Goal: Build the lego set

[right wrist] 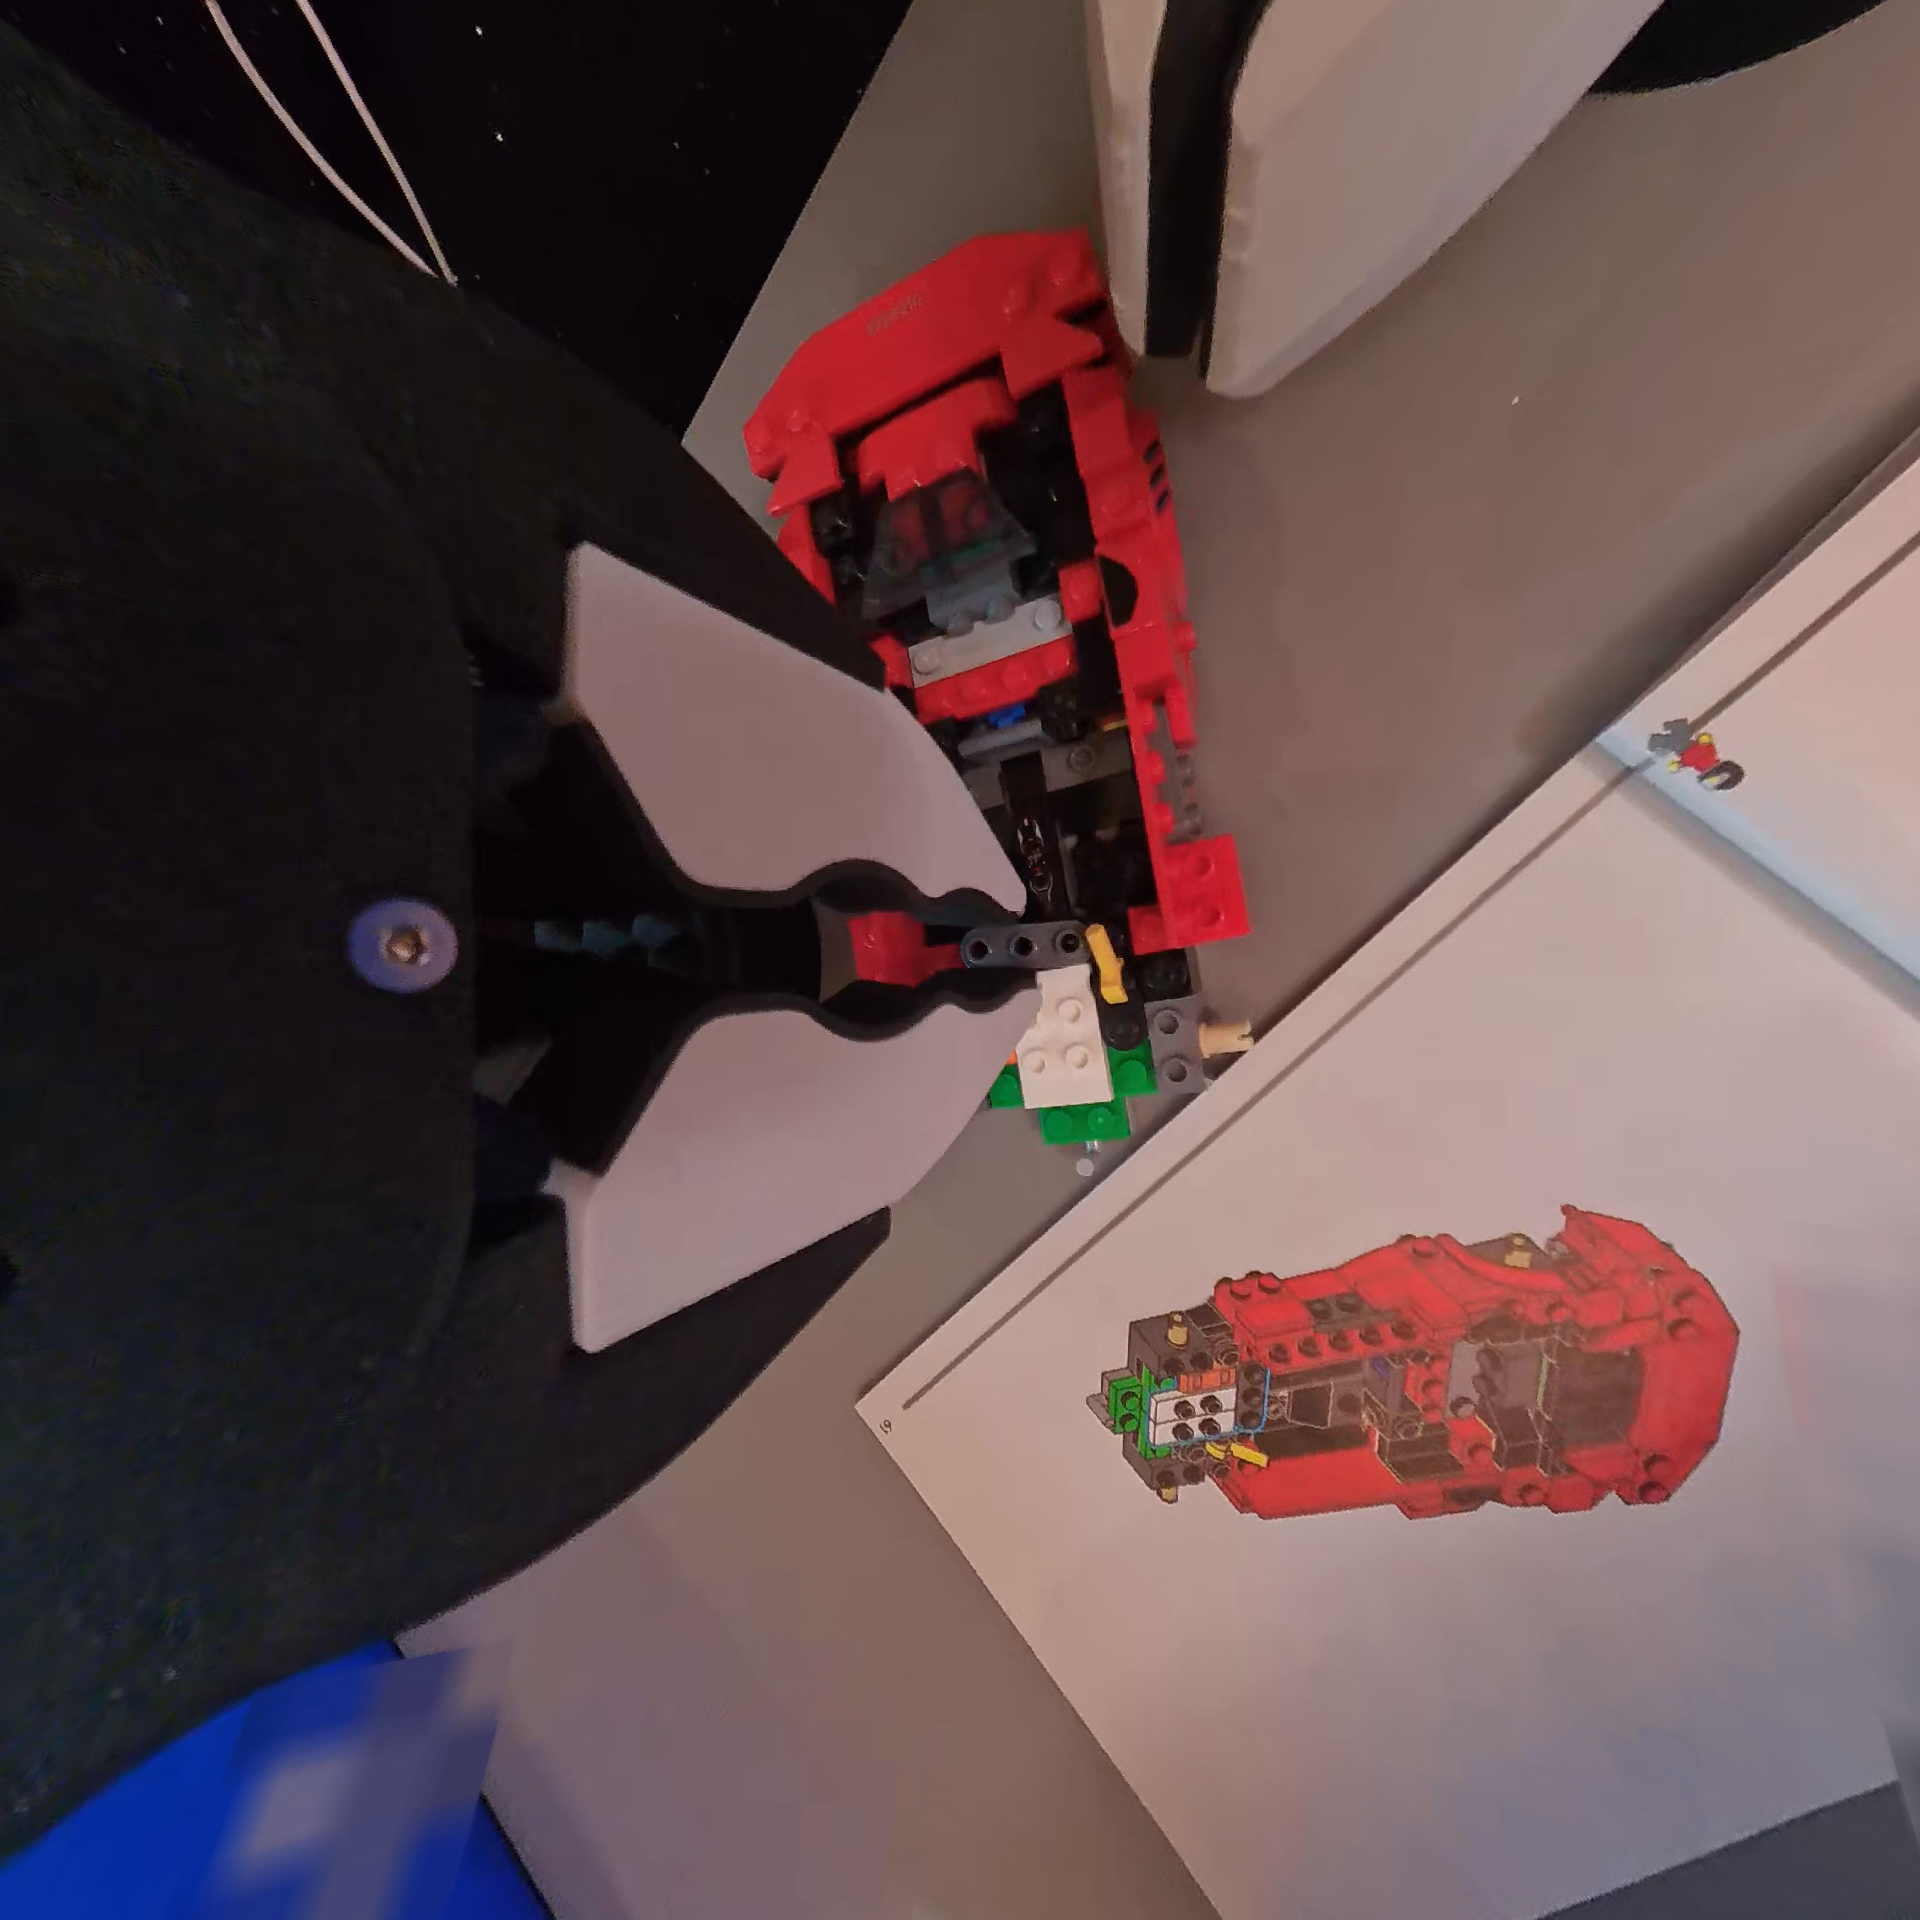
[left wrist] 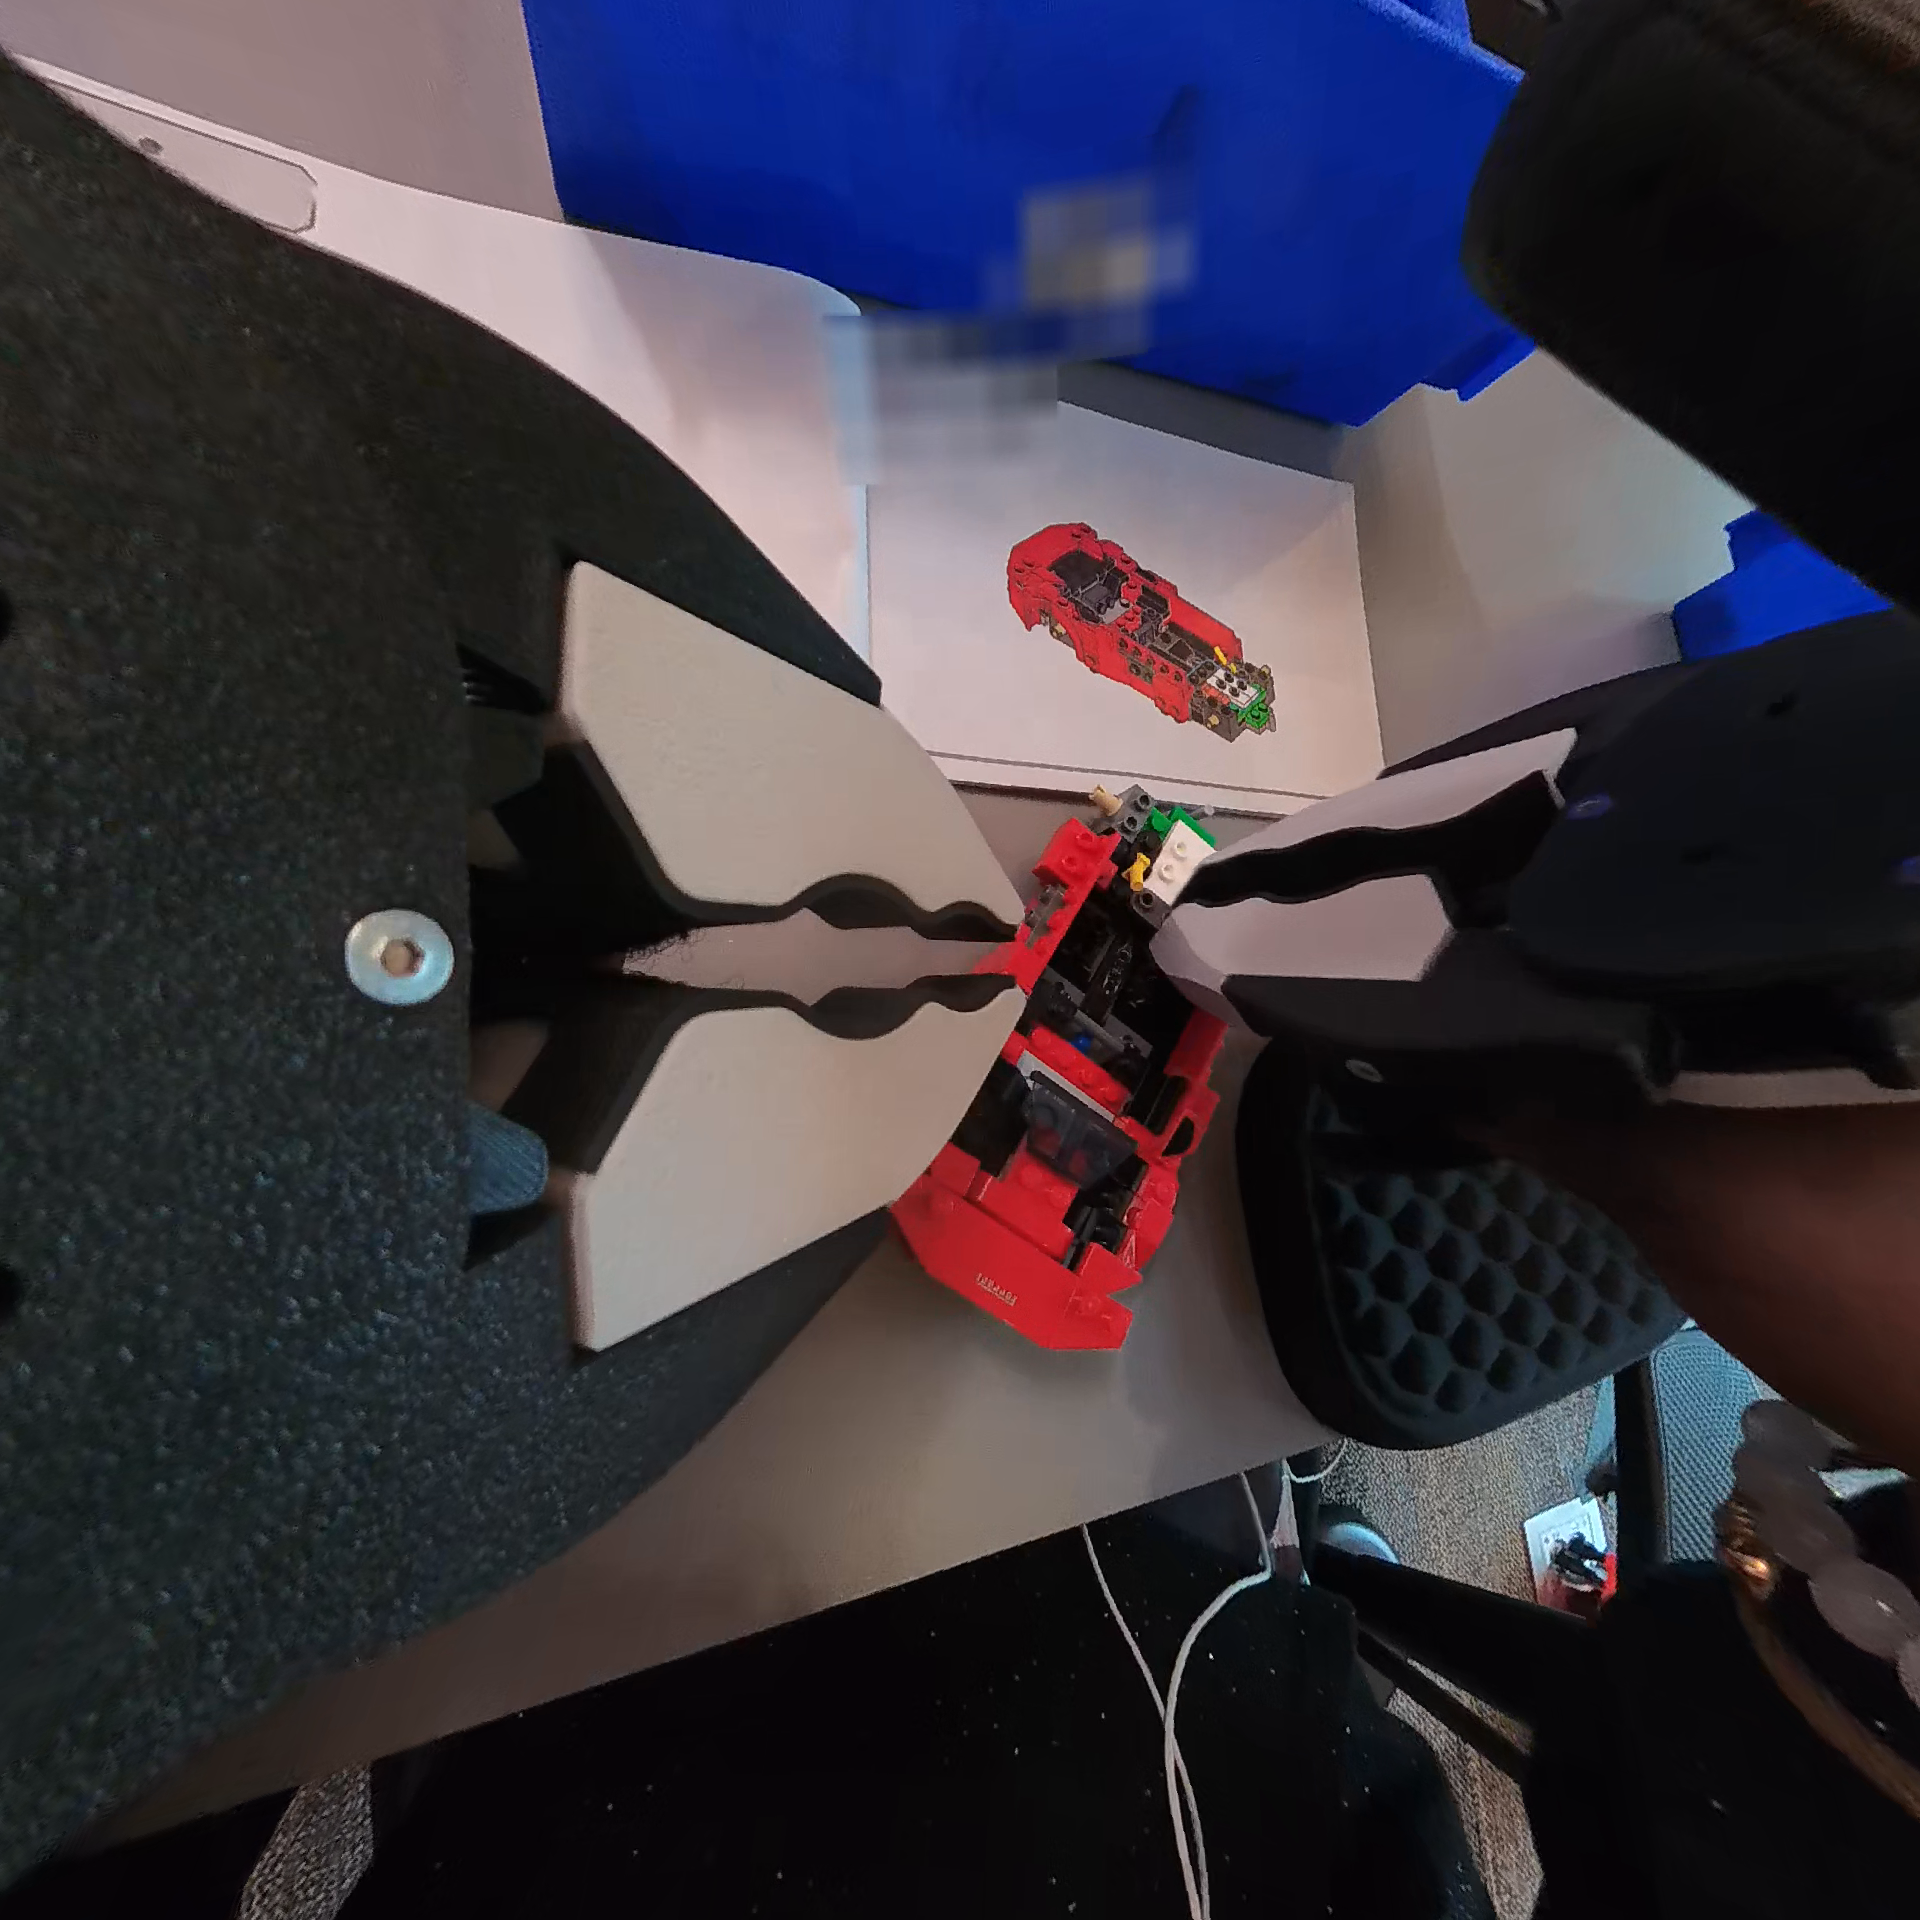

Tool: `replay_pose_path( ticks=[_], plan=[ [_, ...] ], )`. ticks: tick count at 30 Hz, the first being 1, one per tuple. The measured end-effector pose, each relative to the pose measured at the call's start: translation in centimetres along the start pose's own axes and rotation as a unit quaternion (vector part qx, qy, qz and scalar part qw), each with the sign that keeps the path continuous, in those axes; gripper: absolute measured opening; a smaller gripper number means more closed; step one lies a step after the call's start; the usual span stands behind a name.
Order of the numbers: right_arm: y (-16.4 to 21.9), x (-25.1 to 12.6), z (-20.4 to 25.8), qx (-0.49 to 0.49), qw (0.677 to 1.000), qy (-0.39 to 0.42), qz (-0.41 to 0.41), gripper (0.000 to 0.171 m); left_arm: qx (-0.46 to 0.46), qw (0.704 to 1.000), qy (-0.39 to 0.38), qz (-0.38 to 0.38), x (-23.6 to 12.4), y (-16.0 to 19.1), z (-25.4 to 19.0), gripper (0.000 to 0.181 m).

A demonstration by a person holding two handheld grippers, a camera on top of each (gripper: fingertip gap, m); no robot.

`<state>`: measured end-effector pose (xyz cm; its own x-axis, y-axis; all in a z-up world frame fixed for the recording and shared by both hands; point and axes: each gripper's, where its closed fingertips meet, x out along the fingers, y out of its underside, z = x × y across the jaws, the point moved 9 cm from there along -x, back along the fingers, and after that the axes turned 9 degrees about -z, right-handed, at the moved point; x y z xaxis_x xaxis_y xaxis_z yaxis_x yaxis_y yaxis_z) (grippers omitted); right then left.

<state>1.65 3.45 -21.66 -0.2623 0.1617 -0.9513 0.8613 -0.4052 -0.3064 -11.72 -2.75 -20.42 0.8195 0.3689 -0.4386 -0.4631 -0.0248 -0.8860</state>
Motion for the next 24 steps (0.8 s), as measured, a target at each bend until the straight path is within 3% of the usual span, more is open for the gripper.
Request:
replay_pose_path(
  ticks=[24],
  plan=[
    [0.05,-0.01,0.34,-0.029,0.999,0.039,0.005,0.012,-0.007,1.000,0.019,-0.013,0.07,0.04,-0.16,0.006]
  ],
)
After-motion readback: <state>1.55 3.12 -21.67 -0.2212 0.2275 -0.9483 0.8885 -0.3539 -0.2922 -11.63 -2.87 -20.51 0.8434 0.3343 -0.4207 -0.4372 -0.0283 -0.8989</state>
